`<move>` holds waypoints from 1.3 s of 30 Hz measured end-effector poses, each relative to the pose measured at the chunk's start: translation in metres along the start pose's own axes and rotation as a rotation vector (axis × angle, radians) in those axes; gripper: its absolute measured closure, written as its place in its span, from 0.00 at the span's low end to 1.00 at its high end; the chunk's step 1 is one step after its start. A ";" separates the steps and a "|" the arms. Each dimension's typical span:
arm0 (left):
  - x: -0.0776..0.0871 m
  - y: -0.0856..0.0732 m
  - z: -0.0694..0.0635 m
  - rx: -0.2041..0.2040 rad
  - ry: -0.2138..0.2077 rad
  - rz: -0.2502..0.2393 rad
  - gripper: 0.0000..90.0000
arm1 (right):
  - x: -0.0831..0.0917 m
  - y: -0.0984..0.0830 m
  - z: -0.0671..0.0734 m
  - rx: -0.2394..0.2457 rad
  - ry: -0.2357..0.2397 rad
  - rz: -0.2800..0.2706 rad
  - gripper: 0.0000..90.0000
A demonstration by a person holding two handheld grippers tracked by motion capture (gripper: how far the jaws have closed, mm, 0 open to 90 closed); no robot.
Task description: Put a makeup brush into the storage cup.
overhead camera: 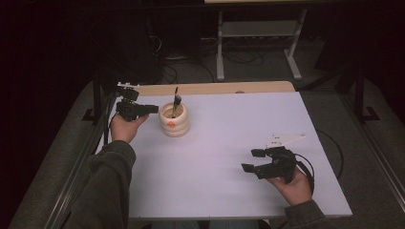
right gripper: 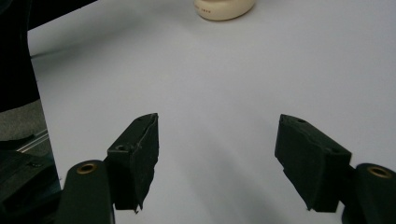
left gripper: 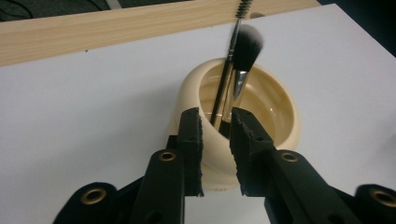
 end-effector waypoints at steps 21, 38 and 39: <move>0.025 -0.024 -0.013 -0.051 -0.051 -0.017 0.70 | 0.008 -0.002 -0.013 -0.029 -0.076 -0.004 0.31; 0.032 -0.036 -0.033 -0.089 -0.097 -0.029 0.63 | 0.011 -0.006 -0.022 -0.039 -0.109 -0.008 0.29; 0.032 -0.037 -0.034 -0.079 -0.104 -0.040 0.63 | 0.011 -0.006 -0.022 -0.034 -0.110 -0.009 0.29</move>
Point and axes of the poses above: each handheld gripper's, and its own axes: x roughly backward along the jaws, y roughly out of its top, z roughly to its left, the point moved 7 cm from there along -x, roughly forward along the jaws, and after that the axes turned 4 degrees about -z, right-handed, at the moved point
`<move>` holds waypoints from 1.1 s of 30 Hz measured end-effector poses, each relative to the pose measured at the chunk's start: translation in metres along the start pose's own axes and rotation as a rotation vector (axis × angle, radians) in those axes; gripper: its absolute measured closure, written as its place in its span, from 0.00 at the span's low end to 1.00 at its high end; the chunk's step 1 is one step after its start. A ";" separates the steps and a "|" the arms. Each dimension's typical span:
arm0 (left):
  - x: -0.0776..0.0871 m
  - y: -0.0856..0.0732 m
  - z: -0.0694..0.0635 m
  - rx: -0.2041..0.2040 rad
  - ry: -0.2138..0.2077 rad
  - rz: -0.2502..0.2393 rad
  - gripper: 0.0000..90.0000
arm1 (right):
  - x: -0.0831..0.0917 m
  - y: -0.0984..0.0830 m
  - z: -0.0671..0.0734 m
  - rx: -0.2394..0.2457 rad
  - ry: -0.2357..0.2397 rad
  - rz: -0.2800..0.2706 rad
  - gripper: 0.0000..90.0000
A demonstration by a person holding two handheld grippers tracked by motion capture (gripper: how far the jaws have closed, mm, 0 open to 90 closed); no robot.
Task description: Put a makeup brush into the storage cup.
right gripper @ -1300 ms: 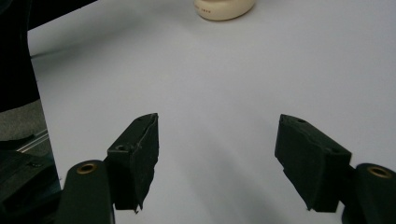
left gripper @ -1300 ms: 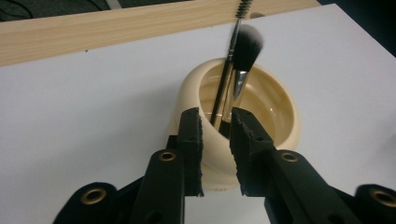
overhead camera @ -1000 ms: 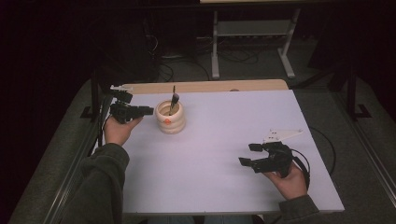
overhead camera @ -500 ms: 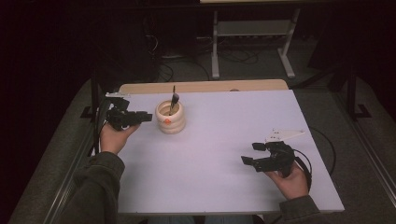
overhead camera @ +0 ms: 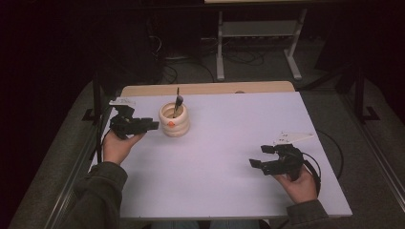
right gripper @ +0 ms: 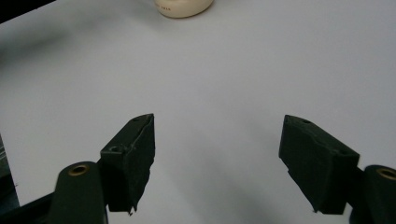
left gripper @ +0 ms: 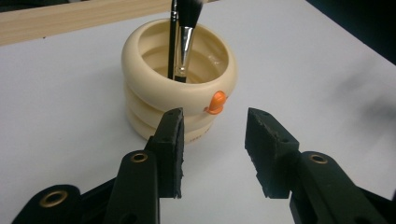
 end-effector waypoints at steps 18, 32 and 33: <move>0.007 -0.020 -0.012 -0.026 0.001 0.001 0.47 | 0.001 -0.002 -0.002 -0.004 -0.016 0.003 0.28; 0.013 -0.032 -0.021 -0.053 0.010 0.012 0.38 | 0.003 -0.005 -0.006 -0.010 -0.021 0.000 0.27; 0.014 -0.033 -0.022 -0.056 0.010 0.010 0.38 | 0.003 -0.005 -0.006 -0.009 -0.021 0.000 0.27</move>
Point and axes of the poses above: each handheld gripper's, and its own axes: x roughly backward along the jaws, y roughly out of its top, z roughly to its left, the point moved 7 cm from there along -x, roughly forward along the jaws, and after that the axes turned 4 degrees about -z, right-handed, at the moved point
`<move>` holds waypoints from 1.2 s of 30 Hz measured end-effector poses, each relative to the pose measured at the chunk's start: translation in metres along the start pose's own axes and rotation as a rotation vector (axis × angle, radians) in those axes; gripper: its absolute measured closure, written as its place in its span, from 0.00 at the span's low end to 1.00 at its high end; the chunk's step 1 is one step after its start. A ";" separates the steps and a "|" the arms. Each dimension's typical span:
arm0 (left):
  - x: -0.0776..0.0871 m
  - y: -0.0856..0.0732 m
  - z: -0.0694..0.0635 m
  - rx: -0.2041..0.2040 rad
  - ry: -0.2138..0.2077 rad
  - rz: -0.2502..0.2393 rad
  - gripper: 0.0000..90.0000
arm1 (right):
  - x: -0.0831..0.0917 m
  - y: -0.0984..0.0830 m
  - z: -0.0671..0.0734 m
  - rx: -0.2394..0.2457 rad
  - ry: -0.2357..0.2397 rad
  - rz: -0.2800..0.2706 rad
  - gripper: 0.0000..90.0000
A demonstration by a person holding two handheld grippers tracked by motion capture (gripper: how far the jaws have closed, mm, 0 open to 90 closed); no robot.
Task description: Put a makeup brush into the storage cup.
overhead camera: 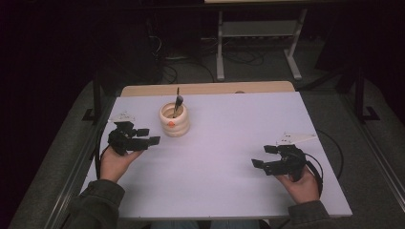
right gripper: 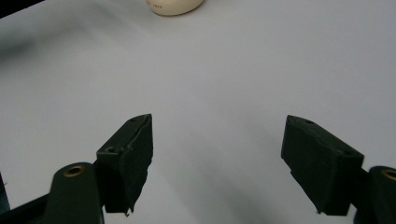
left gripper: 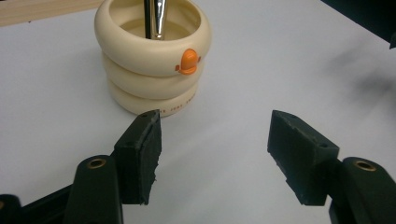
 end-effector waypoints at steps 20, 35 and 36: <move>0.009 -0.015 -0.018 -0.030 -0.008 -0.021 0.32 | 0.005 -0.002 -0.004 0.005 -0.010 -0.016 0.26; 0.014 -0.033 -0.035 -0.067 -0.007 -0.025 0.28 | 0.006 -0.006 -0.006 -0.002 -0.014 -0.013 0.24; 0.014 -0.033 -0.036 -0.074 -0.003 -0.027 0.28 | 0.007 -0.006 -0.005 -0.001 -0.013 -0.014 0.24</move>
Point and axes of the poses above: each handheld gripper's, and its own axes: x roughly backward along the jaws, y roughly out of its top, z roughly to its left, the point moved 7 cm from there along -x, roughly forward along the jaws, and after that the axes turned 4 degrees about -z, right-handed, at the moved point
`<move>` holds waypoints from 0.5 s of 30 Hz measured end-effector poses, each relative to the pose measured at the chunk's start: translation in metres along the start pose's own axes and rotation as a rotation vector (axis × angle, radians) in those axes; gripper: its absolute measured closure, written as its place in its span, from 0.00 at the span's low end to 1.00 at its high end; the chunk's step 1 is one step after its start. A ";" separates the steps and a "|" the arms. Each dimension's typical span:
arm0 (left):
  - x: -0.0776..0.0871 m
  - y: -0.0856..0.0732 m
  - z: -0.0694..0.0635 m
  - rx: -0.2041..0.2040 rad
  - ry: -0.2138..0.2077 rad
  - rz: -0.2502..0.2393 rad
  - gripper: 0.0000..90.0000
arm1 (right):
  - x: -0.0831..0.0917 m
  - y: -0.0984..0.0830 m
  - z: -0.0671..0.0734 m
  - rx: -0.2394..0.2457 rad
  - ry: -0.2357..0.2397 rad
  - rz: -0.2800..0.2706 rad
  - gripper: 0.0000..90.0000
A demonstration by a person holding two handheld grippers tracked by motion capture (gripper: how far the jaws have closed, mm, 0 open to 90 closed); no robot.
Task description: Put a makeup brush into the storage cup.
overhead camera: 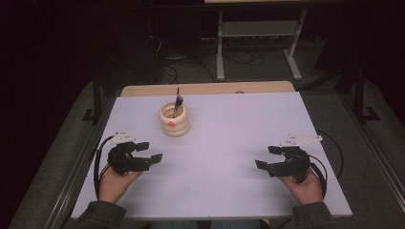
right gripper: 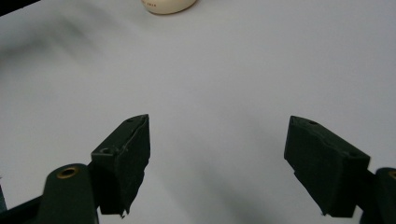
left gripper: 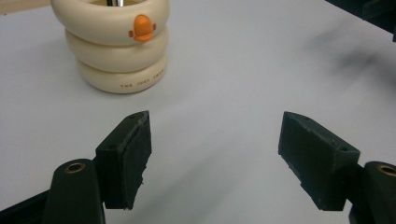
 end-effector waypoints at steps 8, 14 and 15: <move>0.000 -0.006 -0.011 -0.015 -0.007 -0.011 0.27 | 0.000 -0.003 -0.001 0.000 0.004 0.005 0.23; 0.004 -0.015 -0.017 -0.016 -0.008 -0.018 0.27 | -0.001 -0.006 0.001 -0.003 0.005 0.009 0.22; 0.004 -0.017 -0.017 -0.024 -0.006 -0.017 0.27 | -0.001 -0.007 0.002 0.000 0.006 0.012 0.22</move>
Point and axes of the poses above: each handheld gripper's, and its own axes: x roughly backward along the jaws, y roughly out of its top, z roughly to its left, the point moved 7 cm from there along -x, roughly forward along the jaws, and after that the axes turned 4 degrees about -z, right-handed, at the moved point
